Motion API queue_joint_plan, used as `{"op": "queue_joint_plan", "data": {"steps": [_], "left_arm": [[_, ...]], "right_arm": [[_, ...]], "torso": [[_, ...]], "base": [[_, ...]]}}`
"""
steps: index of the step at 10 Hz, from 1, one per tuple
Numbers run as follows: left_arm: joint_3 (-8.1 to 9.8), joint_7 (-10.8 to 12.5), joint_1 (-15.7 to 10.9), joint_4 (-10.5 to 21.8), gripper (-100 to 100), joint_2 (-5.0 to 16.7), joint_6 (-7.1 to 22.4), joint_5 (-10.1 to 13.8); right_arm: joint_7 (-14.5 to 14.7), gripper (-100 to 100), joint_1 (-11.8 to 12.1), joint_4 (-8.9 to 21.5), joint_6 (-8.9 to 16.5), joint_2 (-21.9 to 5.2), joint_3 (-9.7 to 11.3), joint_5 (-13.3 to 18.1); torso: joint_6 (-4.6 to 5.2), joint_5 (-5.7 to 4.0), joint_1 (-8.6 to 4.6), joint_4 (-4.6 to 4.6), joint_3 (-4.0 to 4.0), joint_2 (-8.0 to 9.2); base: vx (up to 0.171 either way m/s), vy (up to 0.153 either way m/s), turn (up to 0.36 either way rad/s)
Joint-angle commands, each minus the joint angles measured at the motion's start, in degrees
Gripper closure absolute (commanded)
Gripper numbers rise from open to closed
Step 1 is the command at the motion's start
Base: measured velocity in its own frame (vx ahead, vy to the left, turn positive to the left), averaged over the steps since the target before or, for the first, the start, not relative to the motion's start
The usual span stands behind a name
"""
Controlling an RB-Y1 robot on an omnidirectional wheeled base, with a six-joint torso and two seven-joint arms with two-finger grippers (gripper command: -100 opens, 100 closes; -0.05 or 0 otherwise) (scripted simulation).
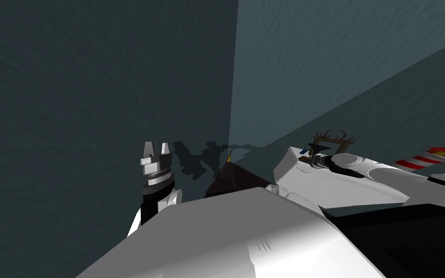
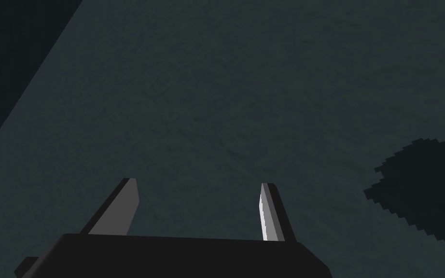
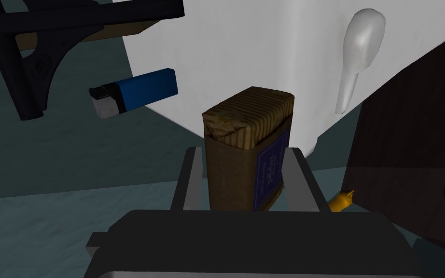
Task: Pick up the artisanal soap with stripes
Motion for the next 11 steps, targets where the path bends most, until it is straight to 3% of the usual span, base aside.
{"op": "queue_joint_plan", "data": {"steps": [1, 2, 3, 6, 7, 8, 11], "left_arm": [[0.00, 0.0, 0.0, 0.0, 0, 0.0, 0.0, 0.0], [0.00, 0.0, 0.0, 0.0, 0, 0.0, 0.0, 0.0], [0.00, 0.0, 0.0, 0.0, 0, 0.0, 0.0, 0.0], [0.00, 0.0, 0.0, 0.0, 0, 0.0, 0.0, 0.0], [0.00, 0.0, 0.0, 0.0, 0, 0.0, 0.0, 0.0], [0.00, 0.0, 0.0, 0.0, 0, 0.0, 0.0, 0.0], [0.00, 0.0, 0.0, 0.0, 0, 0.0, 0.0, 0.0]], "right_arm": [[0.5, 100, -0.7, 0.4, -0.8, 0.4, -0.8, 2.9], [0.5, 100, -0.7, 0.4, -0.8, 0.4, -0.8, 4.6], [-0.8, 100, -3.5, 0.1, -3.1, 2.3, -3.7, 6.3], [-0.8, 100, -4.0, 0.1, -3.1, 2.3, -3.9, 11.8], [-0.8, 100, -4.0, 0.1, -3.1, 2.3, -3.9, 12.3], [-2.2, 100, -6.9, -0.2, -5.5, 4.2, -6.8, 14.5], [-2.2, 100, -7.2, -0.2, -5.5, 4.2, -7.0, 19.7]], "torso": [[0.00, 0.00, 0.00, 0.00, 0.00, 0.00], [-0.05, -0.01, 0.00, -0.01, -0.01, 0.00], [-0.08, -0.04, -0.07, -0.02, -0.01, -0.01], [-0.12, -0.03, -0.07, -0.02, -0.05, -0.08], [-0.11, -0.03, -0.10, -0.02, -0.04, -0.06], [-0.11, -0.05, -0.16, -0.04, -0.05, -0.05], [-0.19, -0.04, -0.13, -0.05, -0.10, -0.13]], "base": [[0.014, 0.008, 0.012], [0.004, 0.000, 0.017], [0.022, -0.004, -0.260], [0.014, 0.005, -0.043], [0.000, 0.000, 0.000], [0.018, -0.004, -0.304], [0.015, 0.006, -0.030]]}}
